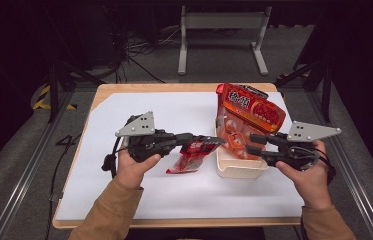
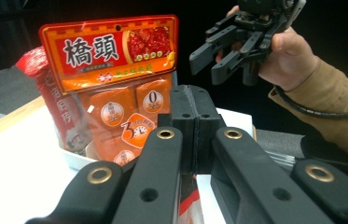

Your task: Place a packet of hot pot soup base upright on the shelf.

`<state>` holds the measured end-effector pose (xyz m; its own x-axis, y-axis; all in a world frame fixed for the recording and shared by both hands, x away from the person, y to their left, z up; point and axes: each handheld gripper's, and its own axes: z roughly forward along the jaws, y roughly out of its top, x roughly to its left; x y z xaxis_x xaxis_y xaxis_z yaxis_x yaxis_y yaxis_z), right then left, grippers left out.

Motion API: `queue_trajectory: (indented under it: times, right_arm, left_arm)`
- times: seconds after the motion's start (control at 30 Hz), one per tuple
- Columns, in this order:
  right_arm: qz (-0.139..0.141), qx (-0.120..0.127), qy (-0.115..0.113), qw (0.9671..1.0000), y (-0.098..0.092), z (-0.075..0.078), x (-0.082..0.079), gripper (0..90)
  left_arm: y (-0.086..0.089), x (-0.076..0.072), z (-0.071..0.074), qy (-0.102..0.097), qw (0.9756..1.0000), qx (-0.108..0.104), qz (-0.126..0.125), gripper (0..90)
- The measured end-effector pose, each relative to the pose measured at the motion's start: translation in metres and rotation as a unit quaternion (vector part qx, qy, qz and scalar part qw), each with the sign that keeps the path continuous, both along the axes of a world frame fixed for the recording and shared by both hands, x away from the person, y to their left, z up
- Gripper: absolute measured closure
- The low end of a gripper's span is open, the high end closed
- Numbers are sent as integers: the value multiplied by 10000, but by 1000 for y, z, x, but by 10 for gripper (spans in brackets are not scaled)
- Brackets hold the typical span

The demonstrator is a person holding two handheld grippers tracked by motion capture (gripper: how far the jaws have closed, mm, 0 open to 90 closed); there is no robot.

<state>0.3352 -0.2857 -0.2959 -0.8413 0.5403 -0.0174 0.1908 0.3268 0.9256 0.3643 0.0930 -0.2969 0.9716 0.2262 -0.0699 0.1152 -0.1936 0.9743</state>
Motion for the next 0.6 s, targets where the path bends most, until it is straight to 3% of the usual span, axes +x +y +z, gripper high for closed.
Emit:
queue_trajectory:
  times: [0.43, 0.6]
  right_arm:
    - [466, -108, 71, 9988, 39, -10, 13, 611]
    - [628, -211, 44, 9978, 50, -14, 15, 673]
  left_arm:
    - [-5, -4, 0, 9, 9998, -16, -174, 900]
    - [-8, -6, 0, -22, 9997, 39, -233, 900]
